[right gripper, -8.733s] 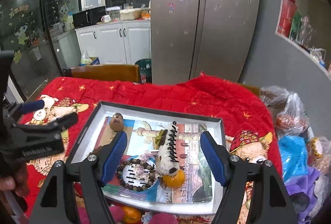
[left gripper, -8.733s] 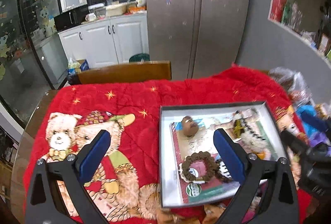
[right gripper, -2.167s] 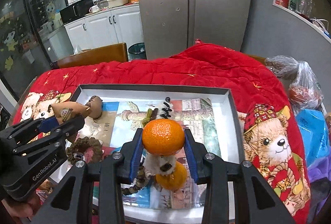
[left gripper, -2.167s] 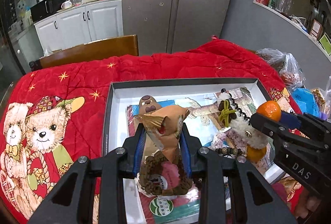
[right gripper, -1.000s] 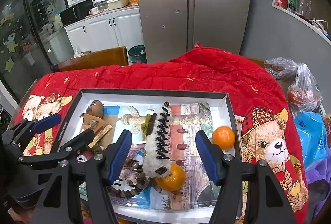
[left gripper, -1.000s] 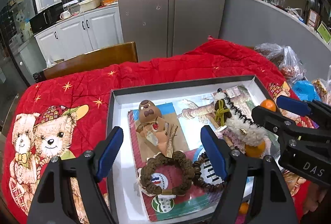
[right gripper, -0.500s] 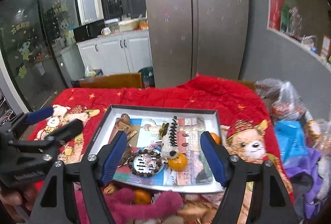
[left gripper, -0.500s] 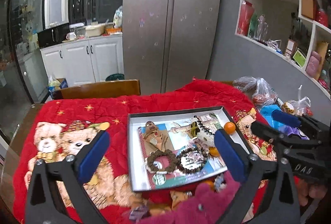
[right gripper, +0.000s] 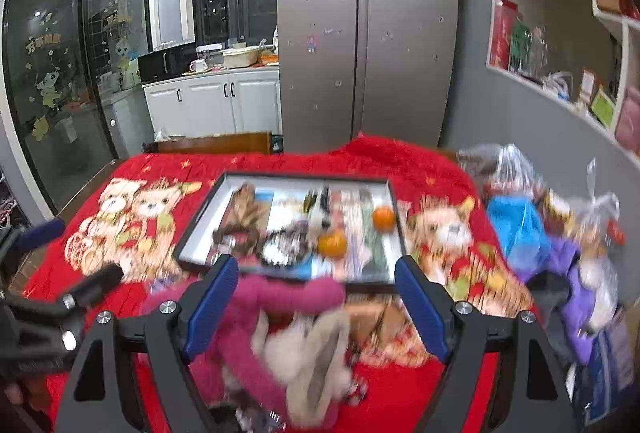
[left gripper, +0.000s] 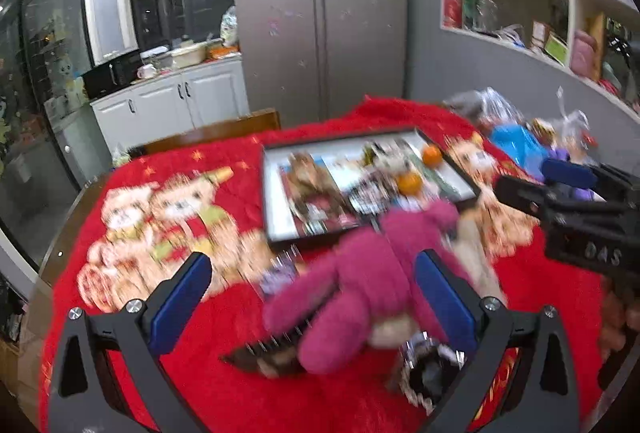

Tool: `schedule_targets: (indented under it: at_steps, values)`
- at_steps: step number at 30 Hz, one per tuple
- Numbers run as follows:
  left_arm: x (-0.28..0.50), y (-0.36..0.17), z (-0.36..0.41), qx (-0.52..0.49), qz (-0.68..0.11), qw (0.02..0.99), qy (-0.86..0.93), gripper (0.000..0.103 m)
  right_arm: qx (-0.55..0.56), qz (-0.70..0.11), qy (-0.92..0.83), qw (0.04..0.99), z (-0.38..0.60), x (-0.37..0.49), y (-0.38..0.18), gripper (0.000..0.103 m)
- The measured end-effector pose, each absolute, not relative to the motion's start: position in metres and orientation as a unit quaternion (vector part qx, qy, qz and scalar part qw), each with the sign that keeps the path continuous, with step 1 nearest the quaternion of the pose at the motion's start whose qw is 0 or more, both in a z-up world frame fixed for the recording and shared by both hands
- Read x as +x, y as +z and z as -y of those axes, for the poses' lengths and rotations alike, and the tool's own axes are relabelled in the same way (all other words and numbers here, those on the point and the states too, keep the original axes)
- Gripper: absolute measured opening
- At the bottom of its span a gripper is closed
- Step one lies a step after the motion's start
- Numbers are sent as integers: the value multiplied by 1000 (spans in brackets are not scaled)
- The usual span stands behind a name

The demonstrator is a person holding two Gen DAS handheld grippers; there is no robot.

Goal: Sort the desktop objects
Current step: 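Withdraw both open tools from the box back to the item pile, then grasp the pink plush toy with the left tool while the right grasps the white fuzzy hair clip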

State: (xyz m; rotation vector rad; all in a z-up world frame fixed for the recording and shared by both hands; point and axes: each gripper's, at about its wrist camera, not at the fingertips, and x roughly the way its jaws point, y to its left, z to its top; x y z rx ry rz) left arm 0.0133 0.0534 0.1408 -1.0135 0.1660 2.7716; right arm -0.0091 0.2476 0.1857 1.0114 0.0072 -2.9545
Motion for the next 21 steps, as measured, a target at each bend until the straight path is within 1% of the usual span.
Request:
schedule_targets:
  at_steps: [3,6,9,15,21]
  values:
    - [21,119,-61,-357,-56,90,928,103,338,5,-941,12,-248,0,161,83]
    - [21,108,-65,-372,-46,102,921,103,372,10,-928,7,-252,-4,136,83]
    - [17,103,-68,-374,-41,111,920,103,381,30,-924,16,-259,-5,128,83]
    - [-1,88,-73,-385,-26,139,912,103,398,42,-916,14,-267,-10,113,83]
    - [-24,73,-74,-404,7,181,897,103,423,66,-903,18,-279,-25,90,83]
